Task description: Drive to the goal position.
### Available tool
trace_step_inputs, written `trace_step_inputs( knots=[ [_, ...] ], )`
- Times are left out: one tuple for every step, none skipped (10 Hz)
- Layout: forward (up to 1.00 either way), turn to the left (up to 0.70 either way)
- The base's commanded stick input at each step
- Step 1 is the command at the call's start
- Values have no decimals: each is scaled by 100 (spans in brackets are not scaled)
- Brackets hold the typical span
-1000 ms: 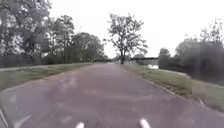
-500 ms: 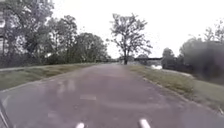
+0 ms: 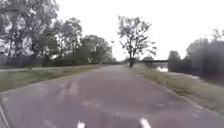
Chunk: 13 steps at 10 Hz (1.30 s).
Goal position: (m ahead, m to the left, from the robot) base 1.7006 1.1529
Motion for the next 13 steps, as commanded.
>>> trace_step_inputs(
  knots=[
    [70, 0],
    [70, 0],
    [70, 0],
    [70, 0],
    [70, 0],
    [70, 0],
    [70, 0],
    [70, 0],
    [70, 0],
    [70, 0],
    [70, 0],
    [70, 0],
    [70, 0]
  ],
)
